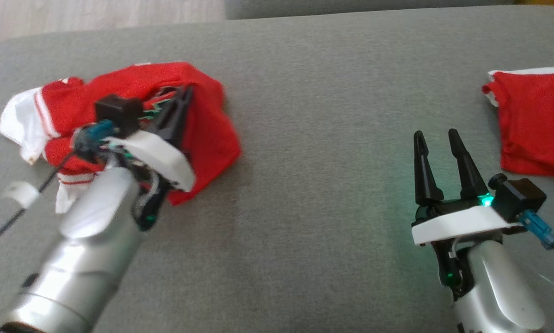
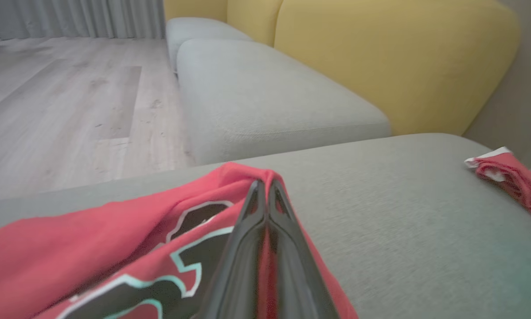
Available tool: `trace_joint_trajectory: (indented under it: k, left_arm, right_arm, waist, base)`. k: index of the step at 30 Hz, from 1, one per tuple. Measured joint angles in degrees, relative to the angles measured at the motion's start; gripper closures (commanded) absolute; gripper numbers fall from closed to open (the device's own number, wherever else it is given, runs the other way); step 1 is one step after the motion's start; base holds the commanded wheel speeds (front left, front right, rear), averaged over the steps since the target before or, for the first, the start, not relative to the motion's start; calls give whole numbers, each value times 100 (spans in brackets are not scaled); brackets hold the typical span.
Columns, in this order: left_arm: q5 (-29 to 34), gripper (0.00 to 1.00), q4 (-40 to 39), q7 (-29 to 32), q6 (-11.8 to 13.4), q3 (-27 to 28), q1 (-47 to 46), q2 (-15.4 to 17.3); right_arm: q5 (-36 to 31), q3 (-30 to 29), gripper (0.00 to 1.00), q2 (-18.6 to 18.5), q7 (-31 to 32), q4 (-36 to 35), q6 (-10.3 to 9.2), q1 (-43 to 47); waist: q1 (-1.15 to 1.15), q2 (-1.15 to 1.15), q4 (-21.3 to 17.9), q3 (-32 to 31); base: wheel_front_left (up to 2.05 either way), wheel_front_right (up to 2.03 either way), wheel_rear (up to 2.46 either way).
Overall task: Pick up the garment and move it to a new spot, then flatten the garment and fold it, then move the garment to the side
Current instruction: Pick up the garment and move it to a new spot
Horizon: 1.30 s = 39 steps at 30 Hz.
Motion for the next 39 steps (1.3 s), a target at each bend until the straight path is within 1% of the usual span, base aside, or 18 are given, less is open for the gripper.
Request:
trace_joint_trajectory:
  k: [8, 11, 17, 19, 22, 23, 24, 25, 27, 30, 34, 36, 39]
  left_arm:
    - [73, 100, -263, -175, 286, -151, -16, -569]
    - [175, 100, -280, -252, 412, -234, -91, -712]
    - [272, 100, -264, -431, 561, -253, -595, -996]
    - [316, 100, -255, -515, 606, -247, -751, -1058]
    - [370, 100, -220, -622, 604, -252, -907, -1137]
    - [370, 53, -193, -627, 600, -266, -940, -1159]
    - [371, 29, -171, -645, 599, -269, -954, -1176]
    - [372, 0, -147, -689, 599, -274, -952, -1195]
    - [399, 0, -90, -740, 573, -291, -948, -1228]
    - [489, 0, 29, -799, 581, -290, -915, -1241]
    - [492, 0, 36, -833, 583, -186, -631, -1122]
    - [543, 0, -88, -844, 591, 0, -364, -1033]
    - [660, 0, -481, -847, 660, 426, 115, -806]
  right_arm:
    - [130, 22, 0, 1, 0, -32, 1, 1]
    - [196, 60, 0, 1, 0, -69, 0, -5]
    - [381, 194, 0, 1, 0, -147, 0, -21]
    - [439, 222, 0, 2, 0, -166, 0, -34]
    - [491, 238, 0, 2, 0, -188, 0, -45]
    - [499, 241, 0, 1, 0, -189, 0, -47]
    - [499, 243, 0, 2, 0, -192, 0, -48]
    - [499, 242, 0, 2, 0, -196, 1, -49]
    - [500, 215, 0, 1, 0, -202, 0, -49]
    - [498, 141, 0, 1, 0, -211, 1, -50]
    - [439, 66, 0, 2, 0, -215, 0, -46]
    - [356, 11, 0, 2, 0, -216, 0, -37]
    - [219, -69, 0, 2, 0, -213, 0, -4]
  waist:
    - [0, 0, -364, 54]
    - [1, 0, -537, 144]
    - [1, 0, -984, 318]
    - [1, 0, -1143, 365]
    - [1, 0, -1354, 425]
    - [1, 0, -1411, 440]
    - [1, 0, -1459, 451]
    - [1, 0, -1496, 460]
    - [1, 0, -1517, 463]
    - [1, 0, -1428, 430]
    - [1, 0, -1216, 349]
    - [1, 0, -1083, 292]
    - [1, 0, -855, 184]
  base:
    - [0, 0, 0]
    - [0, 0, 0]
    - [0, 0, 0]
    - [0, 0, 0]
    - [0, 0, 0]
    - [0, 0, 0]
    - [0, 0, 0]
    - [0, 0, 0]
    - [0, 0, 0]
    - [0, 0, 0]
    - [0, 0, 0]
    - [0, 0, 0]
    - [0, 0, 0]
